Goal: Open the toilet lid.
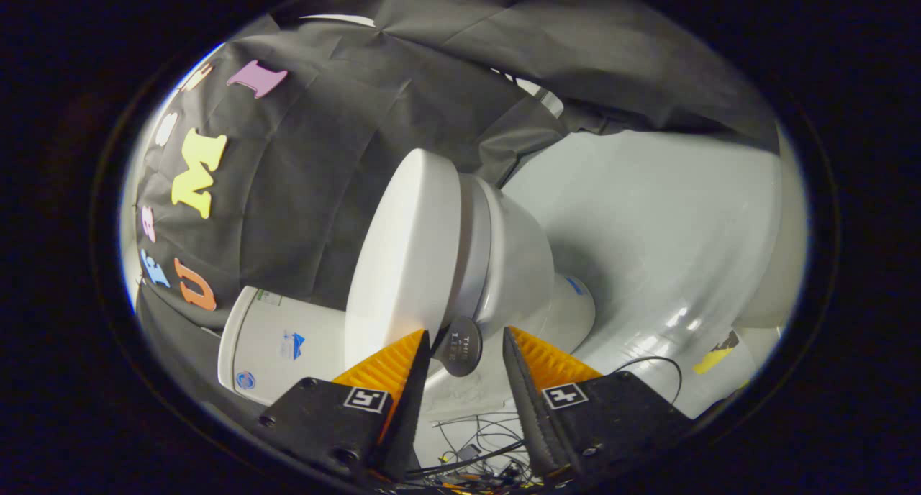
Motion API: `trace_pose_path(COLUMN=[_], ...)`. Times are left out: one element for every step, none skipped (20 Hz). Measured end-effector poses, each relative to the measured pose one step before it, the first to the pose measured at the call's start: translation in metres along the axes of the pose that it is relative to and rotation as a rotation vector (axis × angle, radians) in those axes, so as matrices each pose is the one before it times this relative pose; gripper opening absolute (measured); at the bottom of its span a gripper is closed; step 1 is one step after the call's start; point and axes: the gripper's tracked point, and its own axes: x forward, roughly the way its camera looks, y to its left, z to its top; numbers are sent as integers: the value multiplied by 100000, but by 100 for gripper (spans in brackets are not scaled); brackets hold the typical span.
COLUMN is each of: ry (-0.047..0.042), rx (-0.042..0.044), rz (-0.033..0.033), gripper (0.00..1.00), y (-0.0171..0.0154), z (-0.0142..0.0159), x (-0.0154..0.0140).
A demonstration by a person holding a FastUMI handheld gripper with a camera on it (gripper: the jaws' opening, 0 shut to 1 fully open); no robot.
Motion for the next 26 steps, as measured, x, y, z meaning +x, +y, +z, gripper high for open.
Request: trace_pose_path(ry=[1394, 1482, -452, -1364, -155, -611, -160, 58, -612, 154, 74, -815, -42, -516, -82, 155, 22, 844, 825, 1284, 563, 333, -141, -267, -726, -761], rx=[-108, 239, 113, 918, 834, 1109, 1481, 1906, 1857, 1242, 1102, 1447, 2173, 2223, 2217, 1193, 923, 2567, 4088, 5284, 4779, 3537, 403, -3413, -4930, -4759], rz=[1319, 1451, 728, 912, 817, 793, 930, 1095, 993, 821, 84, 295, 970, 1199, 535, 53, -42, 217, 595, 899, 874, 75, -209, -900, -1709, -2013], gripper=[58, 51, 45, 41, 37, 35, 34, 33, 32, 31, 28, 26, 22, 18, 12, 9, 6, 6, 6, 6, 6, 6, 6, 6, 4, 4], y=[295, 281, -44, -12, 154, -39, -5, 87, -2, 23, -120, -90, -24, 95, 107, -17, -77, -87, 223, 27, 184, 76, 84, 100, -110, -28], z=[-463, -191, -179, 92, 161, 184, -68, 200, 233, 51, -40, -107, 343, -47, 325, -10, -70, 74, 136, 20, 37, -156, -196, -461, -26, -99], x=[181, 207, 138, 252, -136, -72, 56, -23, -46, 107, -72, 135, -226, -135, -162, -58, 160, -148, 0, -39, 114, 290, 234, 281, -111, -18])
